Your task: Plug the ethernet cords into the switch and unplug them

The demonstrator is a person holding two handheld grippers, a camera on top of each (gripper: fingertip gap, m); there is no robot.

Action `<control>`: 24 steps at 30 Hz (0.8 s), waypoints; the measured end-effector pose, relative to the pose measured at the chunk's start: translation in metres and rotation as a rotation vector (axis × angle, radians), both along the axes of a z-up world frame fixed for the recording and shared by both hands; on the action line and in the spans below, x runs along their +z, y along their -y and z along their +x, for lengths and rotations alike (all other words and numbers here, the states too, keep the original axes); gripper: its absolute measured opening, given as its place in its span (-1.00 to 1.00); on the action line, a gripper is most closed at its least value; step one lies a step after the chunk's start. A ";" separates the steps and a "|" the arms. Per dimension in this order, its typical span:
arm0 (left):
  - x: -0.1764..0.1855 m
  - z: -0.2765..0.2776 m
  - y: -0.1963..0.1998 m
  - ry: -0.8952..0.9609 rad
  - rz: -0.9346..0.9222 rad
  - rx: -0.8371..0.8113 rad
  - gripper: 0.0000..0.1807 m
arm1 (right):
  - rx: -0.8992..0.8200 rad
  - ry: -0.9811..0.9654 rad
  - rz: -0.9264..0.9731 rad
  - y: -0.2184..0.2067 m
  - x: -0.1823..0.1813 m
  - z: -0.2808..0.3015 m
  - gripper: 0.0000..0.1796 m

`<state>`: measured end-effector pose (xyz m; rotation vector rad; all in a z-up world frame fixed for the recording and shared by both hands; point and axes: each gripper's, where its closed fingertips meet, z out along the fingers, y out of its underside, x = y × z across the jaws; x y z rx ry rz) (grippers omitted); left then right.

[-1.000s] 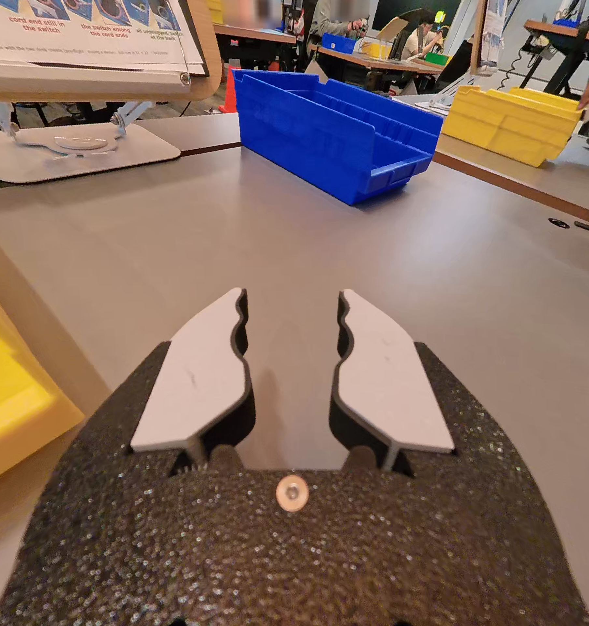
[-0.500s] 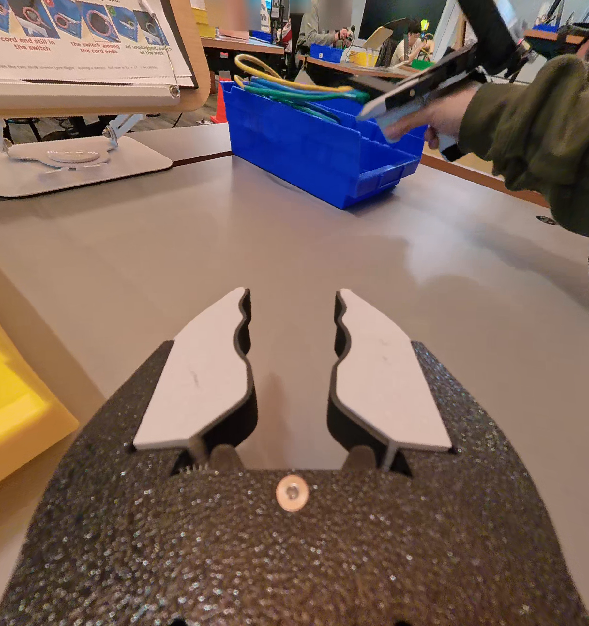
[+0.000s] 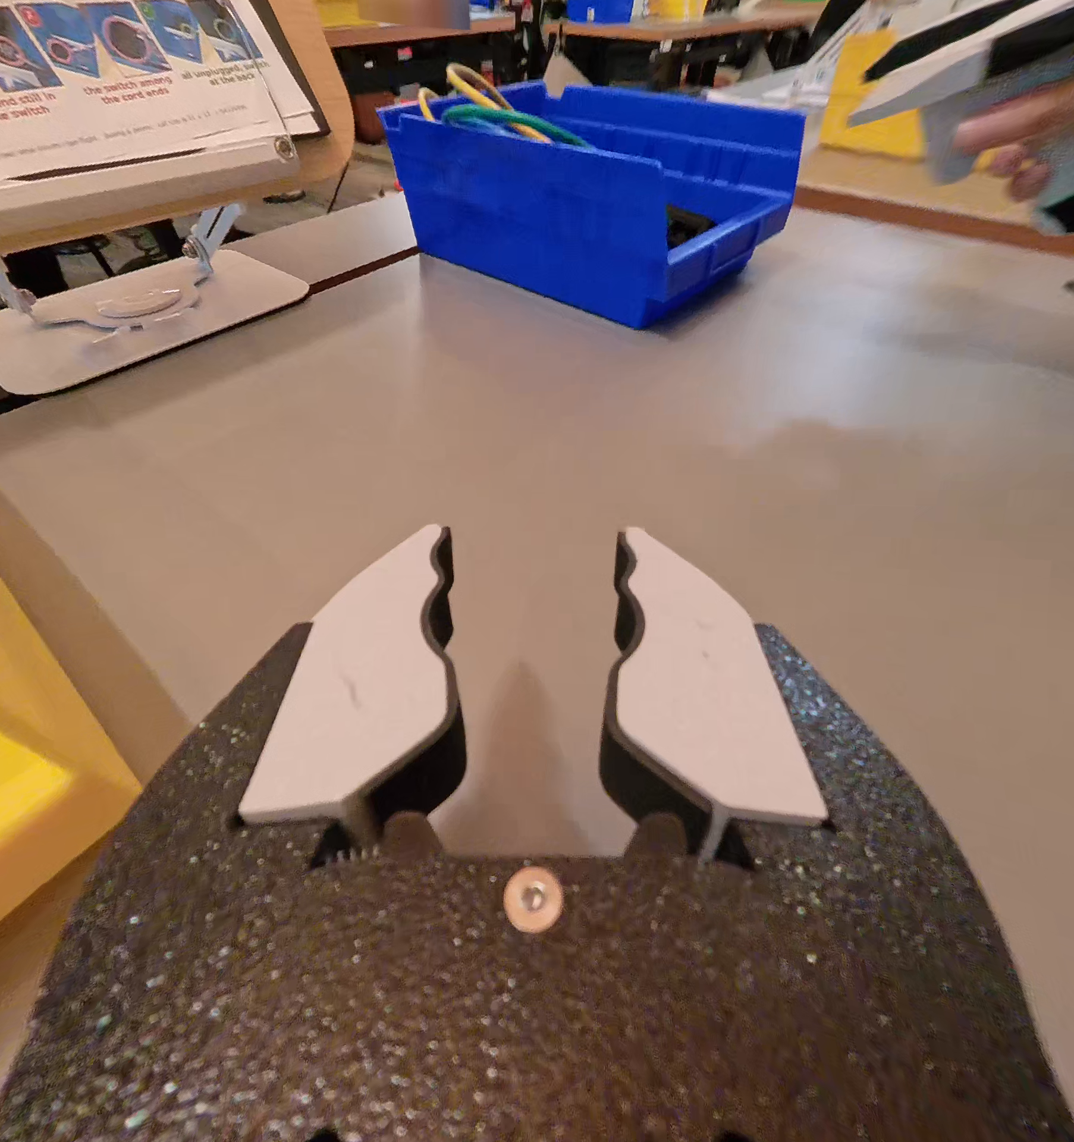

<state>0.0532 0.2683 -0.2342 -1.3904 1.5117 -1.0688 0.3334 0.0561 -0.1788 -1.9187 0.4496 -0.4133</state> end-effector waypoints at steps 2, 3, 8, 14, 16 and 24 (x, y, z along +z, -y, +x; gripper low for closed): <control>-0.002 0.009 0.004 -0.013 0.034 0.018 -0.44 | -0.009 -0.003 0.053 0.020 -0.013 -0.025 -0.05; -0.002 0.017 0.010 -0.016 0.028 0.015 -0.44 | -0.001 -0.013 0.071 0.027 -0.020 -0.036 -0.06; 0.008 0.084 0.068 -0.095 -0.004 -0.111 -0.32 | -0.028 -0.015 0.094 0.054 -0.035 -0.047 -0.10; 0.038 0.197 0.088 -0.167 0.032 -0.006 -0.12 | -0.074 0.033 0.072 0.073 -0.023 -0.036 -0.05; 0.039 0.231 0.092 -0.203 0.023 0.006 -0.11 | -0.061 0.016 0.084 0.072 -0.024 -0.039 -0.06; -0.004 0.302 0.056 -0.444 -0.034 0.220 -0.16 | -0.031 0.007 0.136 0.070 -0.018 -0.040 -0.13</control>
